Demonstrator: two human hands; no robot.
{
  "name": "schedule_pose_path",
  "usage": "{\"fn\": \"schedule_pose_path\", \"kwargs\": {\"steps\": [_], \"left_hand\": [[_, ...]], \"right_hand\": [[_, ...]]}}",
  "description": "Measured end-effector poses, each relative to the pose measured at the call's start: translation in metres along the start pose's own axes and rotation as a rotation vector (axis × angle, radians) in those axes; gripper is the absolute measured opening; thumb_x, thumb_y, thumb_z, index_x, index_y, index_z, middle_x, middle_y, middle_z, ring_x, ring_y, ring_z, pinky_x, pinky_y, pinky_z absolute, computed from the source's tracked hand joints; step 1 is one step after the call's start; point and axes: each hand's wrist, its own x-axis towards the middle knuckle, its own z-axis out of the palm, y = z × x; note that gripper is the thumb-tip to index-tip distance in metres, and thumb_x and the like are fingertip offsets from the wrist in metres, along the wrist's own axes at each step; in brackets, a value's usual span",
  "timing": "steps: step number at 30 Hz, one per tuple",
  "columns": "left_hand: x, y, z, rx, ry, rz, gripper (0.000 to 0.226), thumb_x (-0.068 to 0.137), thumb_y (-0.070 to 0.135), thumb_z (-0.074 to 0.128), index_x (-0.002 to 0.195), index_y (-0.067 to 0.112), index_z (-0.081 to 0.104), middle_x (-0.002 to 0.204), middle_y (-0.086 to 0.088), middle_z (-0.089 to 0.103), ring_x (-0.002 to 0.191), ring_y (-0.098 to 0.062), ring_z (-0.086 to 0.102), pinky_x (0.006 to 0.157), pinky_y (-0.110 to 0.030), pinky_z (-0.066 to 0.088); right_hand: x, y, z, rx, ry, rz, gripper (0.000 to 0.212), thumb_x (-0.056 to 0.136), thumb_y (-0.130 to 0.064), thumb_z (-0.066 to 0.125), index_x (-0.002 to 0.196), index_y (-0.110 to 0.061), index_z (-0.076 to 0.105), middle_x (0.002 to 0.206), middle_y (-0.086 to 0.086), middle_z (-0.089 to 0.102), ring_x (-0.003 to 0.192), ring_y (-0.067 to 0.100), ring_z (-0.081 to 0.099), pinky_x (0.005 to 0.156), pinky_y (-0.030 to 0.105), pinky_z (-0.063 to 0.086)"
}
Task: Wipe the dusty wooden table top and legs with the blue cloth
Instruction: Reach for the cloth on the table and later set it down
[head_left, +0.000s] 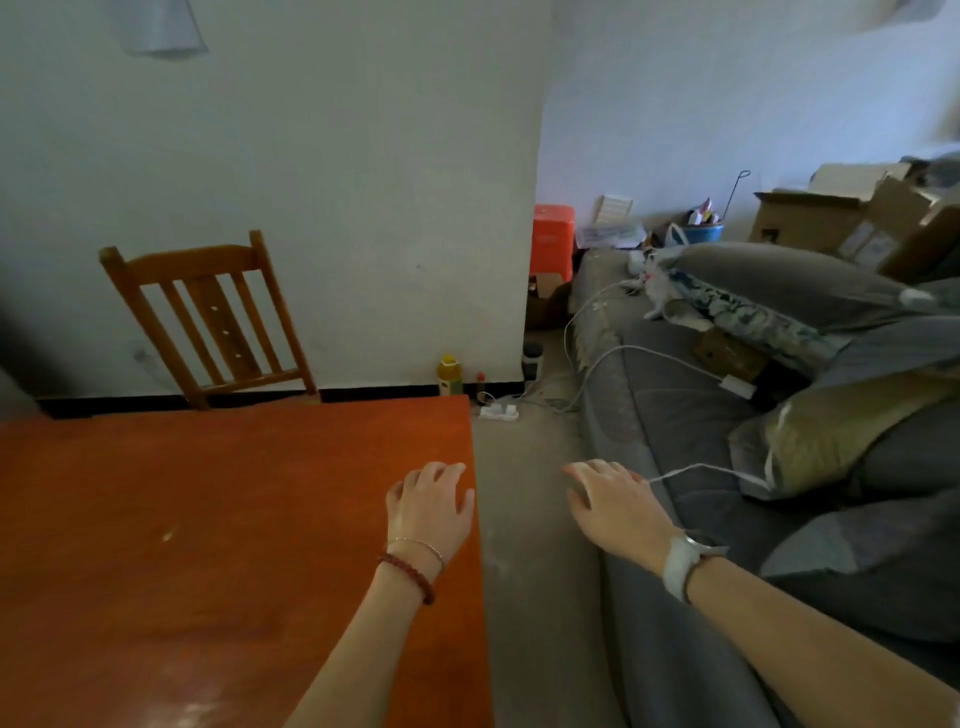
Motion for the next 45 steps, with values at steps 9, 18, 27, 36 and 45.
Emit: {"fn": "schedule_pose_path", "kwargs": {"steps": [9,18,27,36,45], "left_hand": [[0.130,0.017,0.004,-0.041,0.017,-0.129,0.040,0.094,0.038,0.036,0.133,0.030,0.037,0.138,0.003,0.039,0.129,-0.015,0.035,0.108,-0.039,0.027],[0.221,-0.013,0.013,-0.025,0.040,-0.407,0.042,0.094,0.037,0.036,0.135,0.028,0.036,0.138,0.002,0.039,0.129,-0.017,0.035,0.106,-0.038,0.027],[0.407,-0.013,-0.013,-0.016,0.141,-0.576,0.039,0.093,0.036,0.039,0.131,0.025,0.041,0.135,0.000,0.044,0.127,-0.021,0.036,0.105,-0.041,0.027],[0.494,-0.086,-0.039,-0.084,0.224,-0.844,0.040,0.093,0.035,0.037,0.133,0.029,0.039,0.139,0.002,0.040,0.129,-0.021,0.036,0.108,-0.047,0.026],[0.622,-0.238,-0.104,-0.132,0.427,-0.991,0.039,0.093,0.036,0.041,0.131,0.026,0.042,0.135,0.002,0.044,0.126,-0.019,0.040,0.108,-0.043,0.032]], "right_hand": [[0.144,0.052,-0.012,0.011,-0.107,-0.013,0.041,0.095,-0.028,0.036,0.135,-0.023,0.036,0.136,0.000,0.044,0.127,0.021,0.038,0.105,0.038,0.029],[0.306,0.060,0.003,0.014,-0.245,-0.202,0.042,0.094,-0.026,0.035,0.137,-0.022,0.034,0.140,0.003,0.040,0.130,0.022,0.035,0.106,0.039,0.029],[0.509,0.074,-0.022,-0.047,-0.285,-0.461,0.042,0.097,-0.030,0.032,0.138,-0.022,0.032,0.142,0.003,0.038,0.133,0.022,0.032,0.109,0.039,0.026],[0.674,0.000,-0.003,-0.047,-0.371,-0.676,0.038,0.096,-0.030,0.036,0.133,-0.022,0.039,0.137,0.001,0.043,0.129,0.020,0.035,0.105,0.036,0.030],[0.846,-0.162,0.019,-0.034,-0.355,-0.856,0.040,0.095,-0.027,0.035,0.134,-0.023,0.037,0.137,0.001,0.043,0.128,0.021,0.038,0.104,0.037,0.031]]}}
